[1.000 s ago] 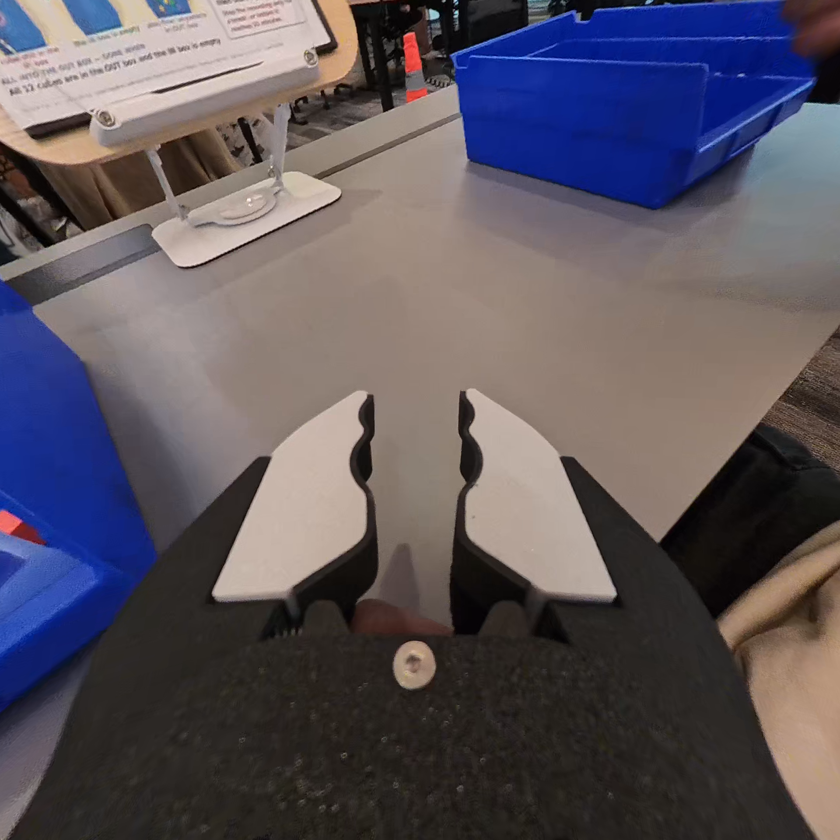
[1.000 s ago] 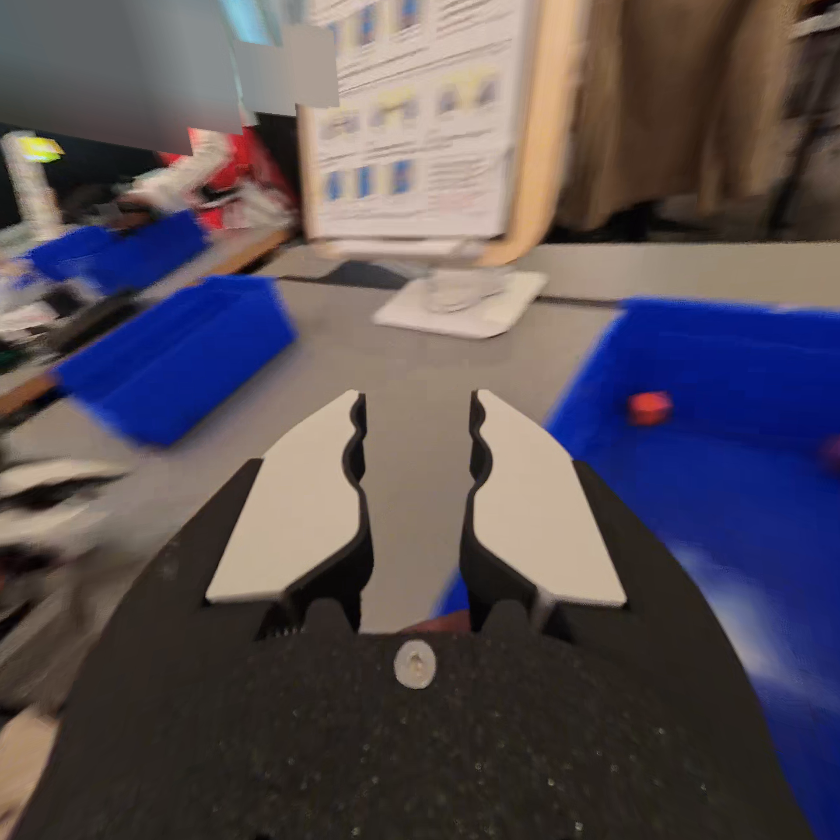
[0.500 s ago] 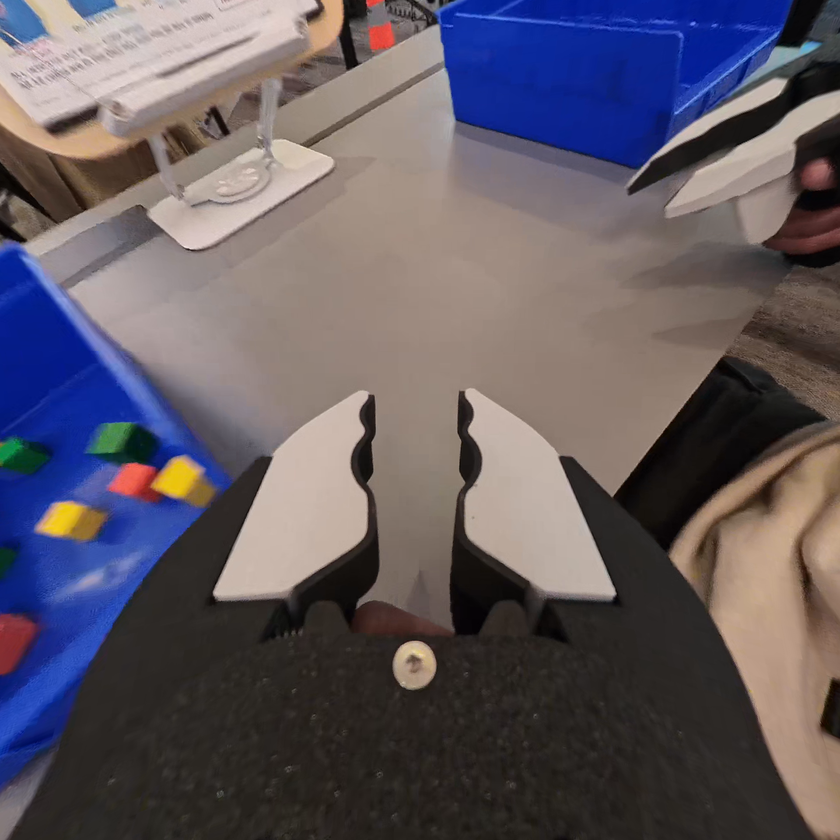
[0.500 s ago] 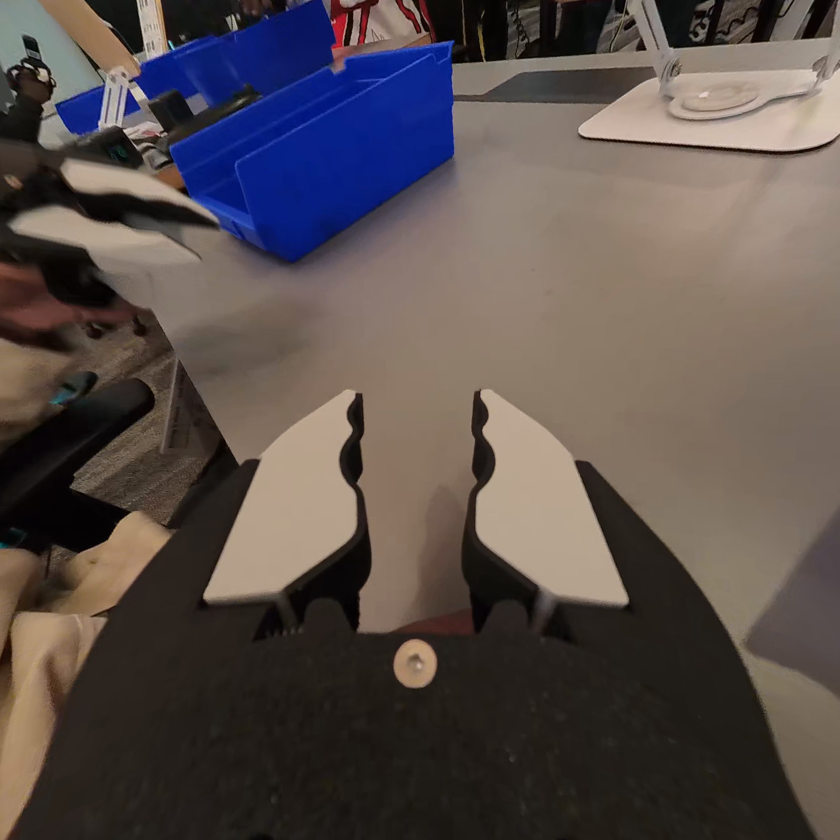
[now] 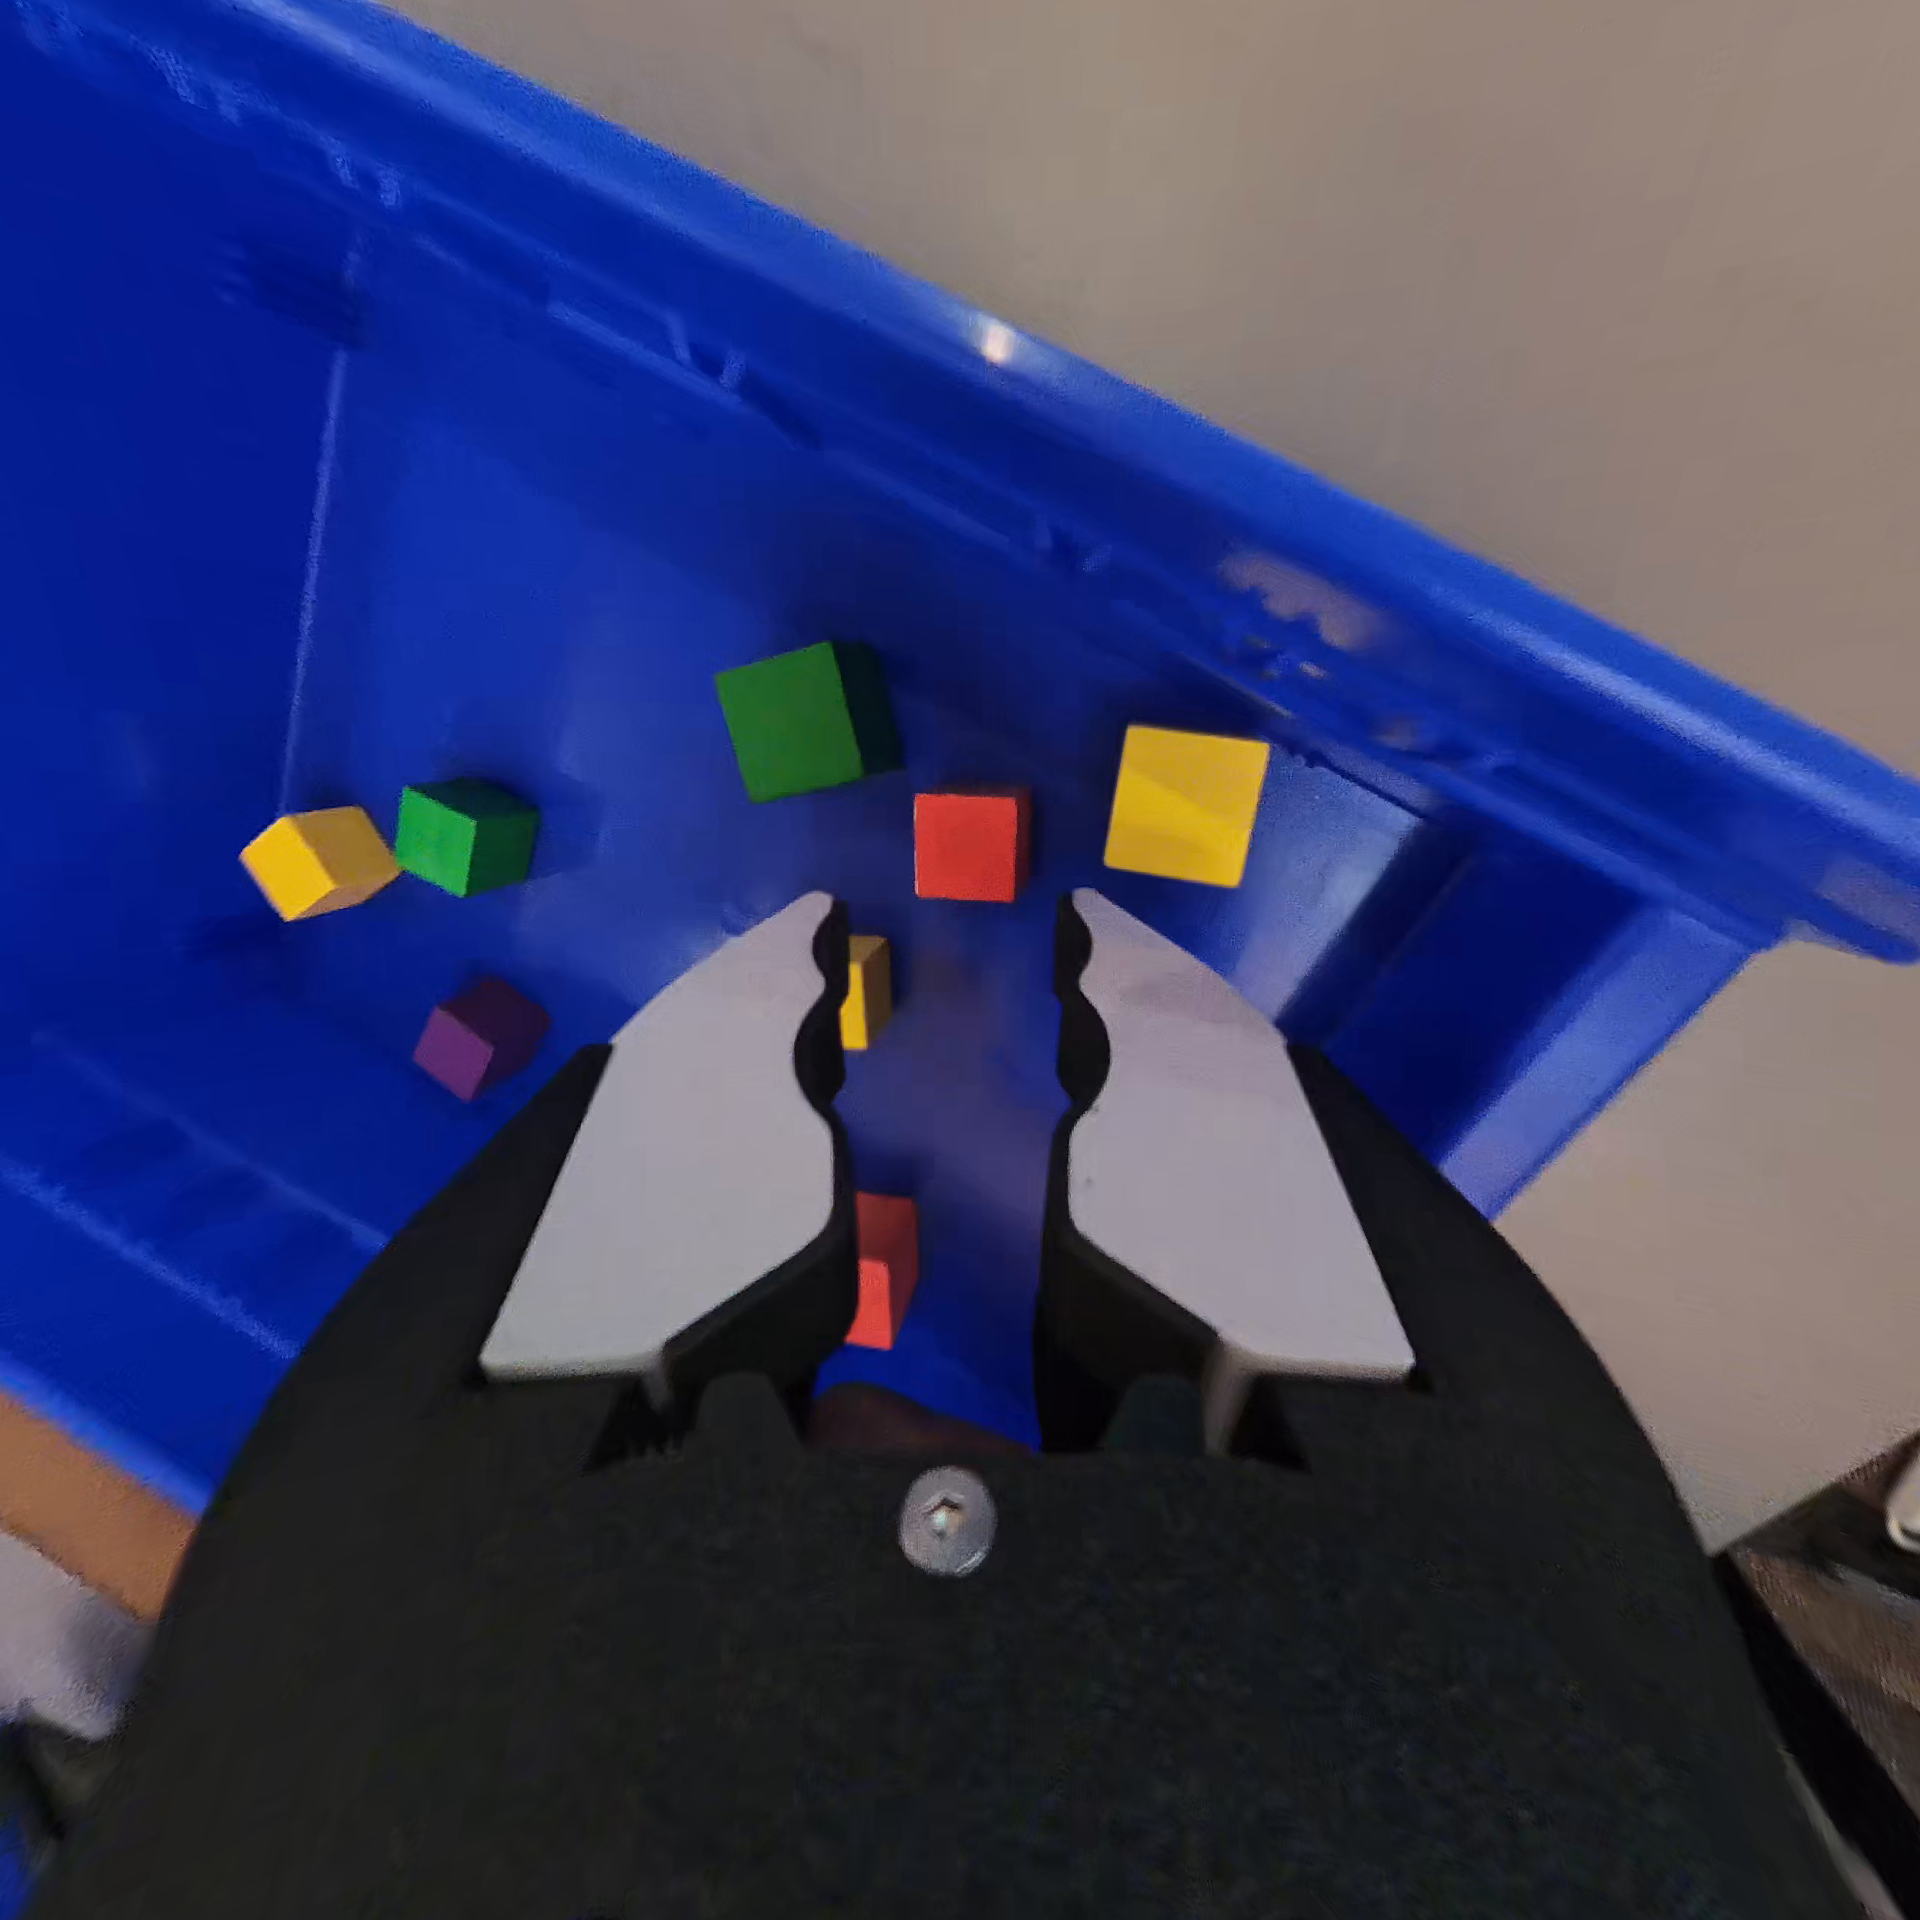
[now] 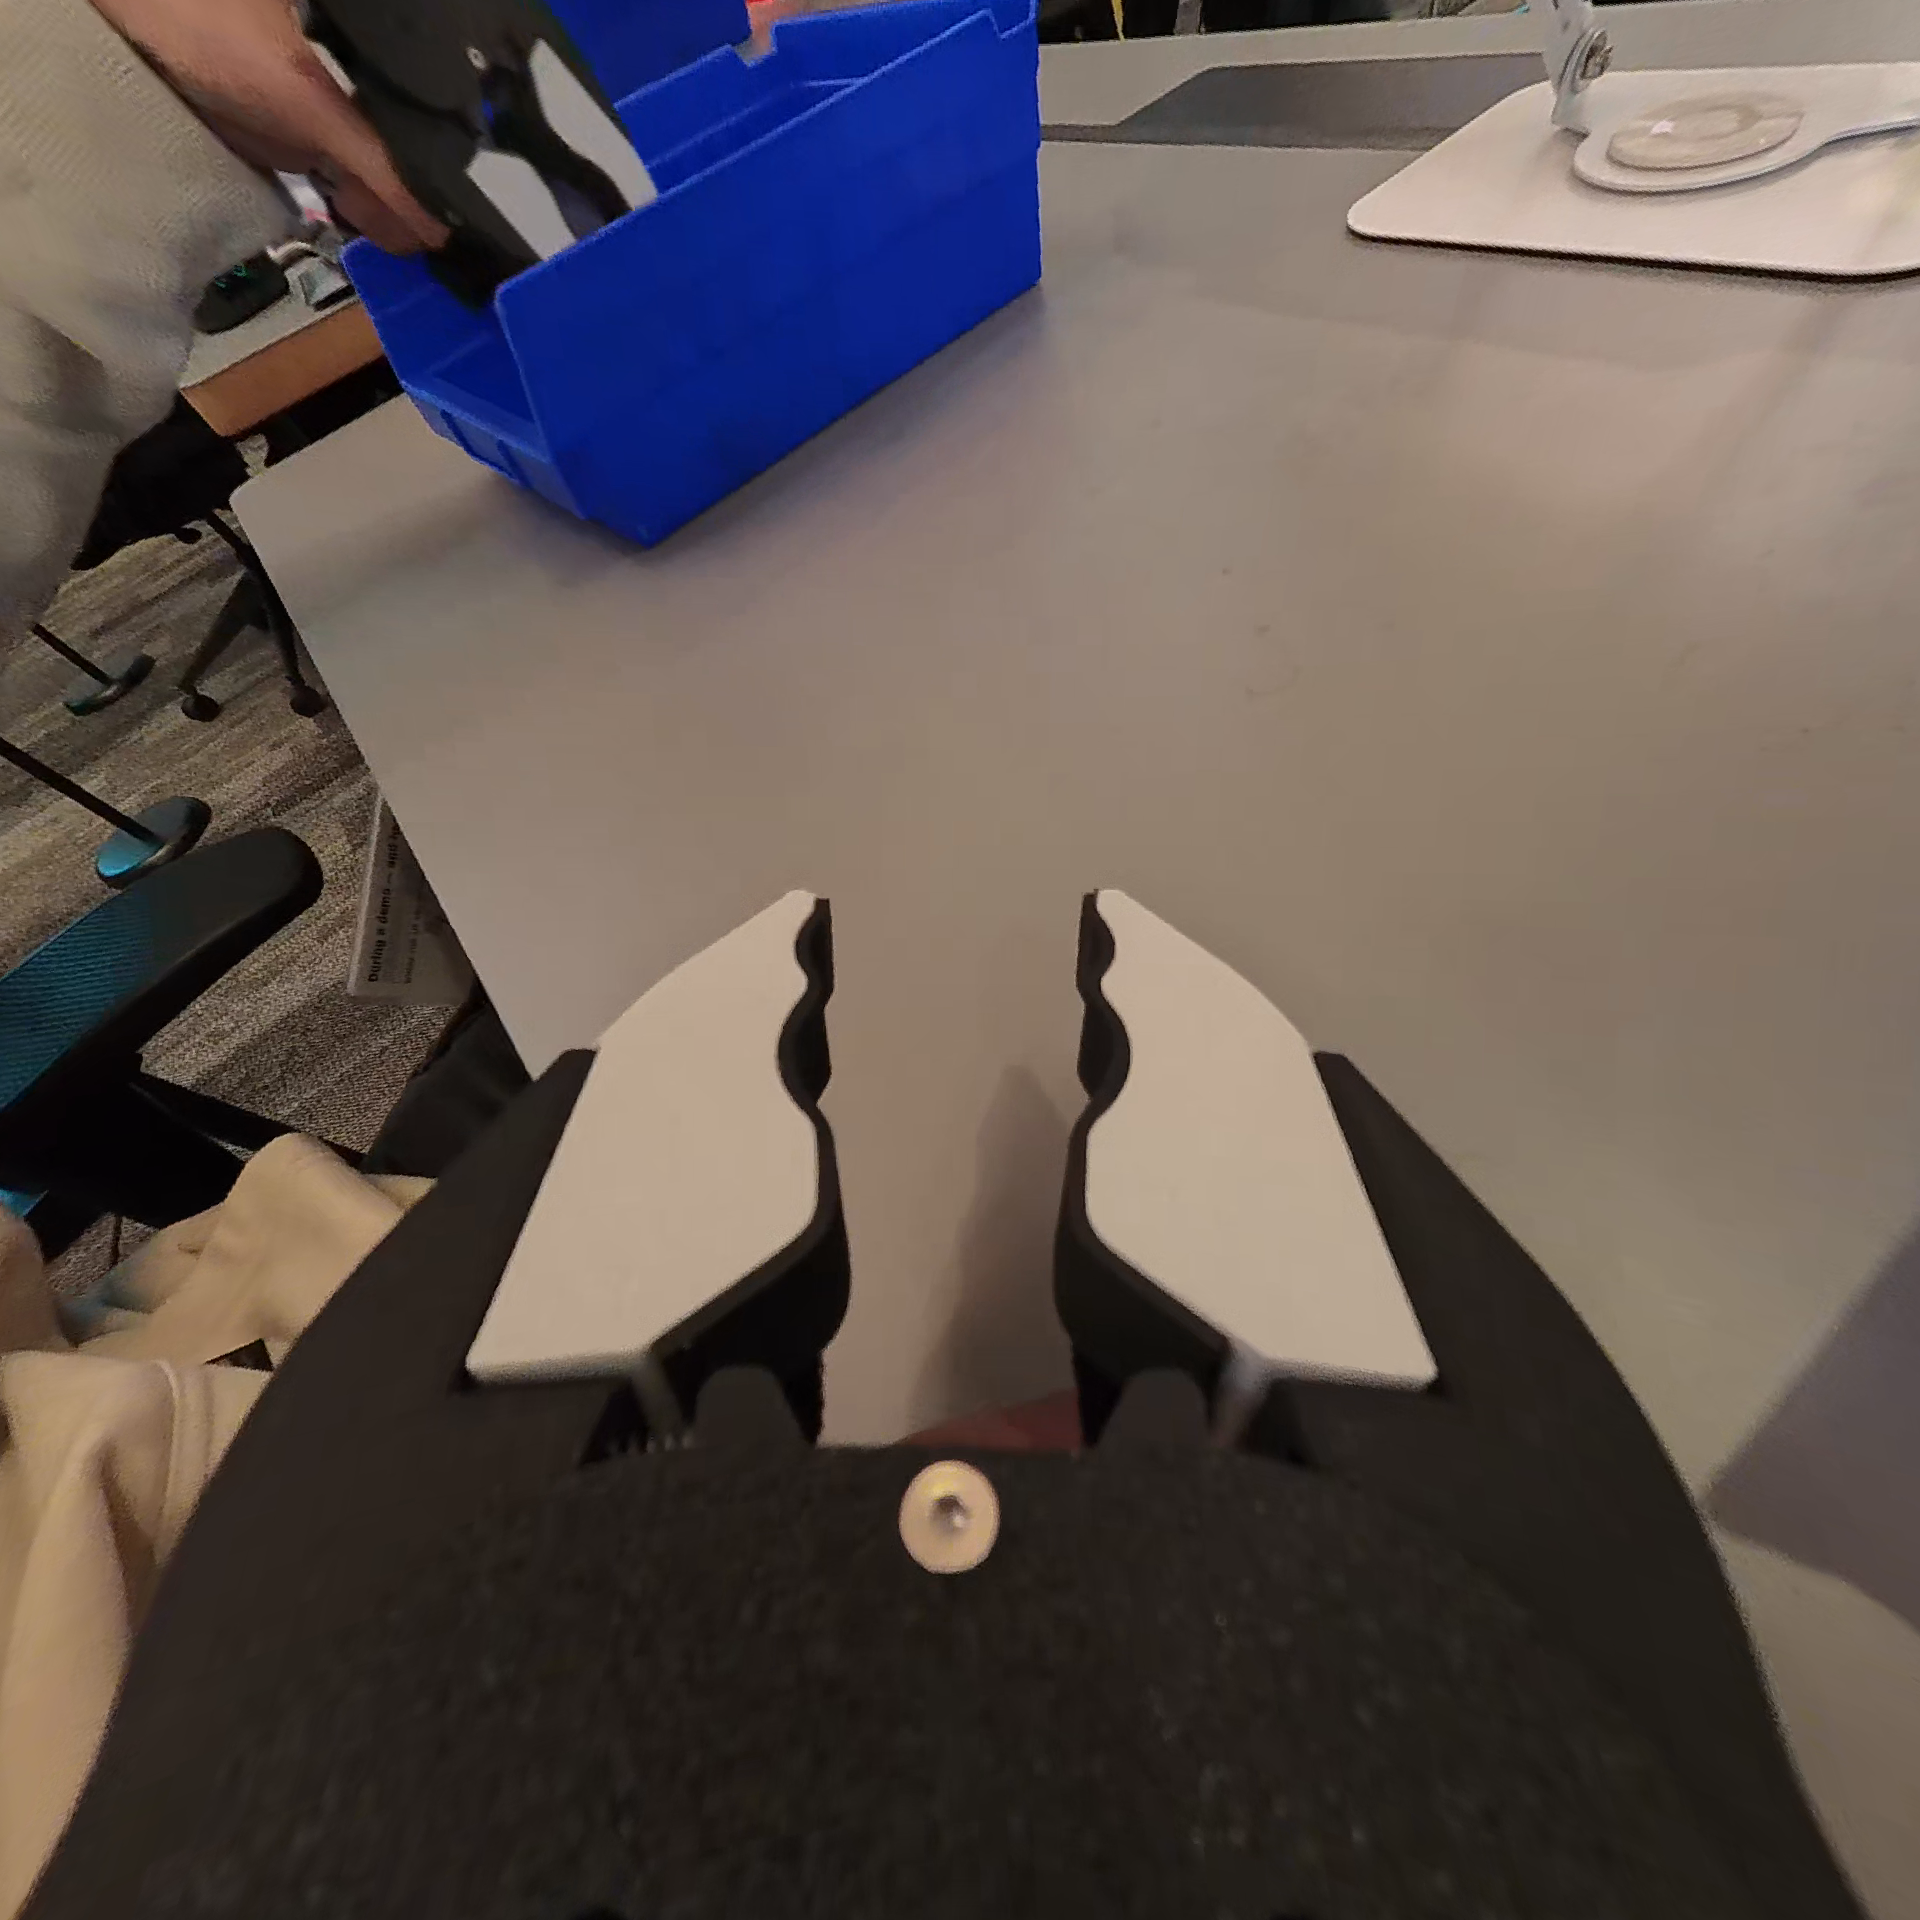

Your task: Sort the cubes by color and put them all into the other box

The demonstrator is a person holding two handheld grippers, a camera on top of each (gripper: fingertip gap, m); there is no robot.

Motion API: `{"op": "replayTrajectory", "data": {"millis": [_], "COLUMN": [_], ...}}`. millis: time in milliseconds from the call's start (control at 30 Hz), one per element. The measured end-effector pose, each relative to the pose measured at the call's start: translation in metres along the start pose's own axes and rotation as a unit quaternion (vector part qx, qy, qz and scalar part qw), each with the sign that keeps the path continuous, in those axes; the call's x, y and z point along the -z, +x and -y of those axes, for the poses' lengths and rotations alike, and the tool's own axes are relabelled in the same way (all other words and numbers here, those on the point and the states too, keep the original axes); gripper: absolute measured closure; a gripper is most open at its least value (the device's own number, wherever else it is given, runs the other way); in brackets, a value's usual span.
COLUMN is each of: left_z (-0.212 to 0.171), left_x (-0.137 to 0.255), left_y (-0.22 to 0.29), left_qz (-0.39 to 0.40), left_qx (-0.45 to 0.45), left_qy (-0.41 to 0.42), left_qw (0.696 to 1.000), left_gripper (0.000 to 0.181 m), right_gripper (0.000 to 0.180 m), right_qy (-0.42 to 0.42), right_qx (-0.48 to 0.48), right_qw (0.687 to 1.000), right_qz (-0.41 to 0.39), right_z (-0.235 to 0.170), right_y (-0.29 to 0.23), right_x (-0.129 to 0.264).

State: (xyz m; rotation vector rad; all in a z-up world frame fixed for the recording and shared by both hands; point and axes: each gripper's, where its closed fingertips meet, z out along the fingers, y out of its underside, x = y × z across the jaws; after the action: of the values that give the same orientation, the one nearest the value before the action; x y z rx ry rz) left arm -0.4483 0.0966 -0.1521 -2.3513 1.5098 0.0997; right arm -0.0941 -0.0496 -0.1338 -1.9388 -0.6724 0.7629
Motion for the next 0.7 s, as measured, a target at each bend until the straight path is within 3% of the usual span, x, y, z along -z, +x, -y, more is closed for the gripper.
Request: {"op": "replayTrajectory", "data": {"millis": [200, 267, 400, 567, 700], "left_z": [-0.004, -0.001, 0.003, 0.010, 0.011], "left_x": [-0.029, -0.034, -0.034, 0.006, 0.058], "left_y": [0.001, 0.004, 0.002, 0.003, 0.015], "left_qz": [-0.041, -0.060, -0.059, 0.000, 0.094], "left_qx": [-0.011, -0.003, 0.004, 0.025, 0.064], "left_qy": [-0.027, -0.019, -0.003, 0.096, 0.224], "left_qw": [0.999, 0.998, 0.998, 0.995, 0.968], "left_gripper": [0.144, 0.159, 0.158, 0.158, 0.159], "right_gripper": [0.135, 0.136, 0.136, 0.137, 0.139], "right_qy": [0.001, 0.000, -0.002, 0.001, 0.006], "right_qx": [-0.022, -0.028, -0.021, -0.013, -0.017], "right_qw": [1.000, 1.000, 1.000, 1.000, 1.000], "right_qz": [0.005, 0.010, 0.012, 0.014, 0.012], "right_z": [-0.002, -0.003, -0.002, 0.001, 0.003], "right_y": [0.004, 0.004, 0.001, -0.002, -0.001], "right_x": [0.003, 0.003, 0.002, 0.003, 0.006]}}
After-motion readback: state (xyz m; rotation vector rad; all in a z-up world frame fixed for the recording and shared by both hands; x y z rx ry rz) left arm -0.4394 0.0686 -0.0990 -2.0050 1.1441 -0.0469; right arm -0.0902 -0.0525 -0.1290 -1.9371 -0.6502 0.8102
